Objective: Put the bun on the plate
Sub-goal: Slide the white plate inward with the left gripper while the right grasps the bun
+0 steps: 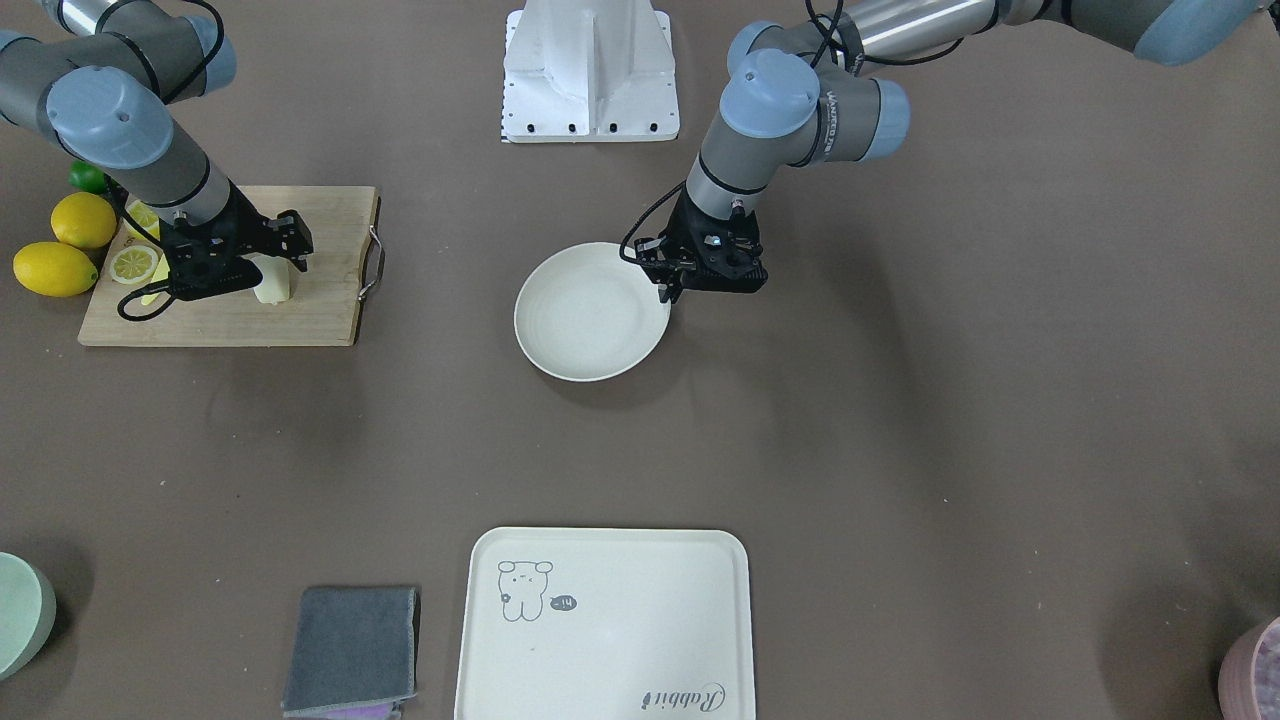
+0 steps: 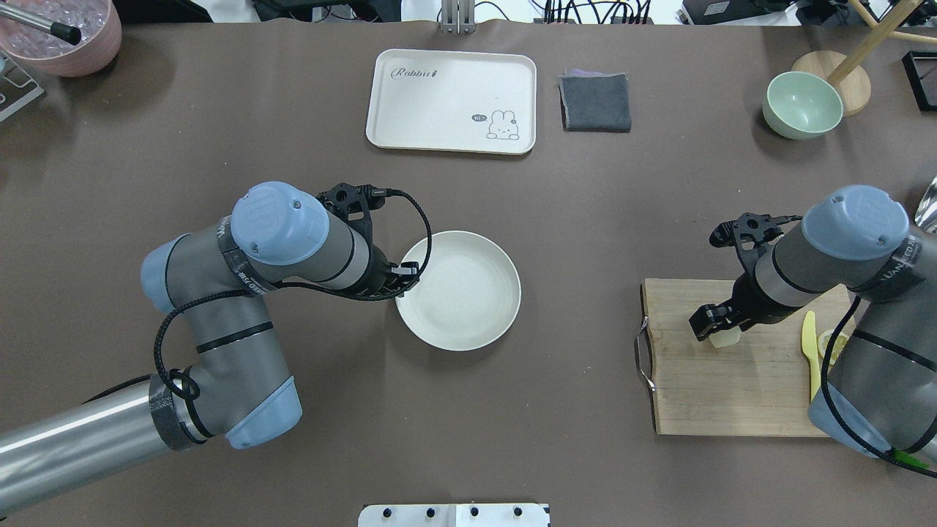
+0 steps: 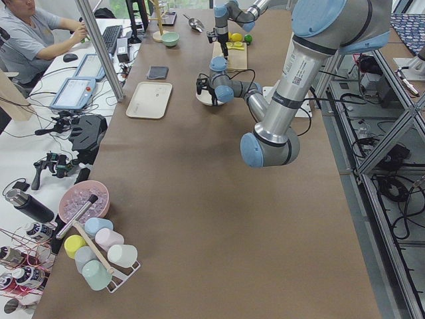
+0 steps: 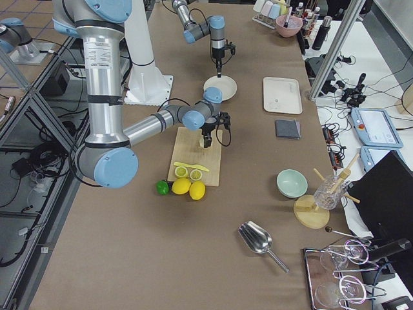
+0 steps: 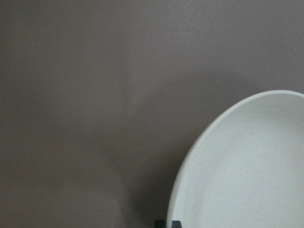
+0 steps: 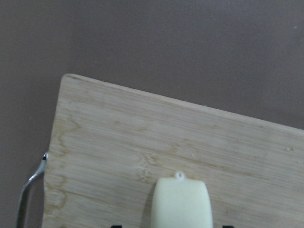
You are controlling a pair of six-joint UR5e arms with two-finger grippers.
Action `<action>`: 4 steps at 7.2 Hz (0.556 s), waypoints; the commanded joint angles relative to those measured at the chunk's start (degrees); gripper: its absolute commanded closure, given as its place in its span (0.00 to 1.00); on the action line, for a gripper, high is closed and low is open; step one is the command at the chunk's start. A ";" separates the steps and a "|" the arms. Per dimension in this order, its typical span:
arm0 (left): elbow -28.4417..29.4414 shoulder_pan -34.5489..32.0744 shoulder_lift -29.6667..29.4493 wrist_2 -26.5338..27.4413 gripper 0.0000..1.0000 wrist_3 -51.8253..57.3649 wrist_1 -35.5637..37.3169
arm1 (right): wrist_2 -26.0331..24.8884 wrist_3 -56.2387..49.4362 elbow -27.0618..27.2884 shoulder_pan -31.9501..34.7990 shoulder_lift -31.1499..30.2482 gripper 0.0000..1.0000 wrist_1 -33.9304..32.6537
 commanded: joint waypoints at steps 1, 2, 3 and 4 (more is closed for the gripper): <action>-0.05 -0.25 -0.10 0.00 0.37 0.00 0.00 | 0.00 -0.05 -0.07 0.00 0.64 0.58 -0.08; -0.23 -0.77 -0.10 -0.08 0.36 0.09 0.00 | 0.09 -0.05 -0.16 0.00 0.74 0.66 -0.17; -1.18 -1.38 -0.01 -0.08 0.35 0.09 0.18 | 0.27 -0.05 0.19 0.09 1.43 0.77 -0.26; -2.93 -2.17 0.60 -0.17 0.32 0.17 0.61 | 0.62 0.47 0.28 0.79 4.05 0.77 -0.95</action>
